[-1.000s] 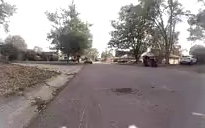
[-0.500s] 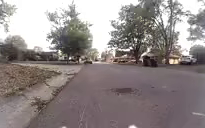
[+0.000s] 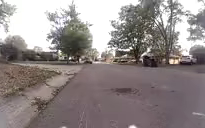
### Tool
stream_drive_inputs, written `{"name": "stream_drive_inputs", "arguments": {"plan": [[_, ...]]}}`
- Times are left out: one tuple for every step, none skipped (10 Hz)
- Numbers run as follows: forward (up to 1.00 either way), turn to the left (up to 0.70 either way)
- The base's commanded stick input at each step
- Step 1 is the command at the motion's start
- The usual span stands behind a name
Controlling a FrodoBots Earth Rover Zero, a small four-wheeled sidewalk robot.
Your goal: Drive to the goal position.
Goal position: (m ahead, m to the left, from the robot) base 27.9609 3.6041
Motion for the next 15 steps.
{"name": "stream_drive_inputs", "arguments": {"plan": [[0.08,0.0],[0.09,0.0],[0.09,0.0],[0.08,0.0],[0.08,0.0],[0.09,0.0],[0.09,0.0],[0.09,0.0],[0.09,0.0],[0.09,0.0],[0.09,0.0],[0.09,0.0],[0.09,0.0],[0.09,0.0],[0.08,0.0]]}}
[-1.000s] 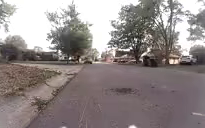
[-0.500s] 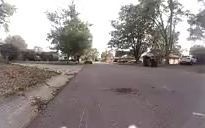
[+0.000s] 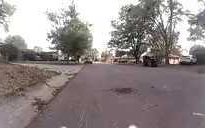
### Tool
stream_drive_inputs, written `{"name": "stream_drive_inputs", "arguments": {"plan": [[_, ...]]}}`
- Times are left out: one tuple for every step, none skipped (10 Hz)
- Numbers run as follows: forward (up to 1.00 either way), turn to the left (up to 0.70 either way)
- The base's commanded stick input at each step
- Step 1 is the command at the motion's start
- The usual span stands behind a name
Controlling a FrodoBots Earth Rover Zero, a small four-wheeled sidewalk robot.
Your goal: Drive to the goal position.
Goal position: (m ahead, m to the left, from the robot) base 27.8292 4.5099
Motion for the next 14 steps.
{"name": "stream_drive_inputs", "arguments": {"plan": [[0.09,0.0],[0.08,0.0],[0.09,0.0],[0.09,0.0],[0.09,0.0],[0.09,0.0],[0.08,0.0],[0.09,0.0],[0.09,0.0],[0.08,0.0],[0.08,0.0],[0.09,0.0],[0.08,0.0],[0.08,0.0]]}}
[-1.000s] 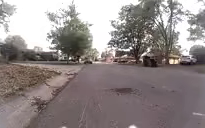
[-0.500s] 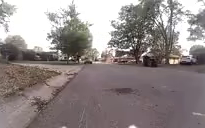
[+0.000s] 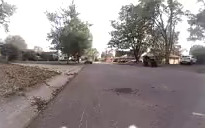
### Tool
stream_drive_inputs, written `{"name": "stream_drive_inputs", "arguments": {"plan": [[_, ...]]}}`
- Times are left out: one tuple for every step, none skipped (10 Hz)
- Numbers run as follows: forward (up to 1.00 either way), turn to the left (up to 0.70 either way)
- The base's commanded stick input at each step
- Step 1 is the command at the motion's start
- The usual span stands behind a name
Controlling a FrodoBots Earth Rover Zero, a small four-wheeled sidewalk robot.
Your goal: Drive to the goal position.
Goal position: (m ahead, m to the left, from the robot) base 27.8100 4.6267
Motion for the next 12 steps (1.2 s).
{"name": "stream_drive_inputs", "arguments": {"plan": [[0.09,0.0],[0.08,0.0],[0.08,0.0],[0.09,0.0],[0.08,0.0],[0.09,0.0],[0.09,0.0],[0.09,0.0],[0.09,0.0],[0.09,0.0],[0.08,0.0],[0.08,0.0]]}}
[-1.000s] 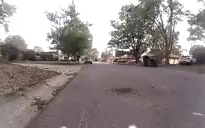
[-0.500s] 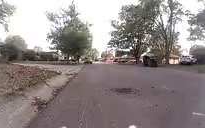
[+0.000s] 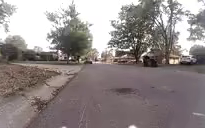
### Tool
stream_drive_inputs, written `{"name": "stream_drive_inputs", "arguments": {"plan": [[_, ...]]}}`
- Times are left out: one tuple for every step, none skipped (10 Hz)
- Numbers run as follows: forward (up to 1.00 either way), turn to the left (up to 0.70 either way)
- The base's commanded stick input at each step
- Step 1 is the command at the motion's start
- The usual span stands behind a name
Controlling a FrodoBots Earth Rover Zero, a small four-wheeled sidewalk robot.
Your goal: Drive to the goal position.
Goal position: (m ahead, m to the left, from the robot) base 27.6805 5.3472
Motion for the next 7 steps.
{"name": "stream_drive_inputs", "arguments": {"plan": [[0.08,0.0],[0.09,0.0],[0.09,0.0],[0.08,0.0],[0.08,0.0],[0.09,0.0],[0.08,0.0]]}}
